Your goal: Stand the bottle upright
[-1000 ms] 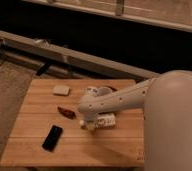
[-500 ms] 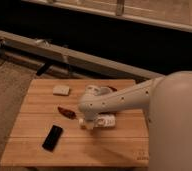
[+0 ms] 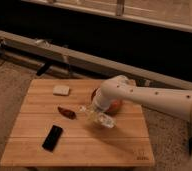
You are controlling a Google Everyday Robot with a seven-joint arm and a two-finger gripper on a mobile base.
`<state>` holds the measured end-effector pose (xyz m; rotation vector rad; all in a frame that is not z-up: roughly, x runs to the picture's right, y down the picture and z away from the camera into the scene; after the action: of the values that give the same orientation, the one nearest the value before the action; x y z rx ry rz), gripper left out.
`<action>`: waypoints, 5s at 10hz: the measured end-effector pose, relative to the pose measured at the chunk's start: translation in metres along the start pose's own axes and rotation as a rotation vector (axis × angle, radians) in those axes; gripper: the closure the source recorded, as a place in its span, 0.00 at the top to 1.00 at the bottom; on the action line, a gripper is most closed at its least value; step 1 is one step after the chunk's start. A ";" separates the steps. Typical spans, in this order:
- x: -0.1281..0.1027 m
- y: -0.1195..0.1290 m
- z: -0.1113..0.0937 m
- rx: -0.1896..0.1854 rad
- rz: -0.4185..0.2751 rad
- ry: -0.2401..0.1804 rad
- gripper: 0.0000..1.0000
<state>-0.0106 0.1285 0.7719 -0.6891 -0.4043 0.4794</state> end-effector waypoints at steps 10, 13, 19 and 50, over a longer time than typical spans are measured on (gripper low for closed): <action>-0.015 -0.001 -0.047 -0.224 0.115 -0.506 0.00; -0.017 0.003 -0.046 -0.270 0.121 -0.561 0.00; -0.019 -0.012 -0.024 -0.396 0.195 -0.694 0.00; -0.010 0.010 -0.015 -0.199 0.181 -0.914 0.00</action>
<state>-0.0137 0.1220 0.7525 -0.6712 -1.2680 0.9305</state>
